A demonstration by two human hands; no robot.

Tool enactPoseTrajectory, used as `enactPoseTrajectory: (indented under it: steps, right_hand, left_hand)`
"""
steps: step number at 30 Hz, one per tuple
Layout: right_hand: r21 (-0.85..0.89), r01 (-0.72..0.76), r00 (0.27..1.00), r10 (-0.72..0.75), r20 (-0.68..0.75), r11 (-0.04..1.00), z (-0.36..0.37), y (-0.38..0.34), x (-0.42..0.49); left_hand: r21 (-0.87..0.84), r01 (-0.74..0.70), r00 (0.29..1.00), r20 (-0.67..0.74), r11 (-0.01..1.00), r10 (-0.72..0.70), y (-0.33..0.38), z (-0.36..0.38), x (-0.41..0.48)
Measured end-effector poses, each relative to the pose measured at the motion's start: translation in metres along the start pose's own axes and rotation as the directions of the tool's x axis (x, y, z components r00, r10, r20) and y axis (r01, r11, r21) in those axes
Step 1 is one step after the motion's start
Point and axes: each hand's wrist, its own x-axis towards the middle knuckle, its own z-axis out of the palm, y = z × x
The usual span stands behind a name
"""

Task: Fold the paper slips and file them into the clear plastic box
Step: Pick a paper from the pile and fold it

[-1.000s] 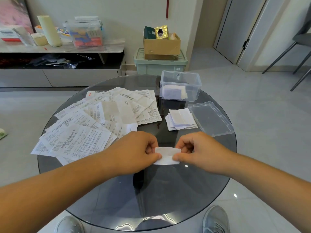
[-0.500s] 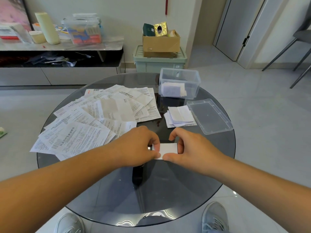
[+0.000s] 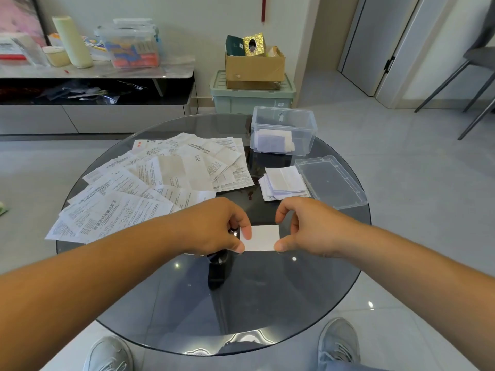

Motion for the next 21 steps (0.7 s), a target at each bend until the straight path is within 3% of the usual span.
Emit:
enactPoseTrajectory:
  steps: [4,9,16,21]
  right_hand:
    - [0.038,0.034,0.999,-0.035,0.018,0.999,-0.001,0.003,-0.001]
    - [0.047,0.087,0.995,-0.085,-0.043,0.995,0.001,0.004,-0.001]
    - [-0.1,0.186,0.982,-0.188,-0.009,0.977,0.003,-0.002,0.001]
    - [-0.109,0.18,0.984,-0.179,0.019,0.978,0.006,-0.004,0.003]
  left_hand:
    - [-0.045,-0.03,0.999,0.019,0.999,0.031,0.001,-0.002,-0.003]
    - [-0.025,-0.061,0.984,-0.168,0.998,0.056,0.011,-0.001,-0.005]
    - [0.139,-0.04,0.994,-0.095,0.989,0.054,0.017,0.005,-0.005]
    - [0.14,0.003,0.997,-0.071,0.99,0.007,0.016,0.006,0.003]
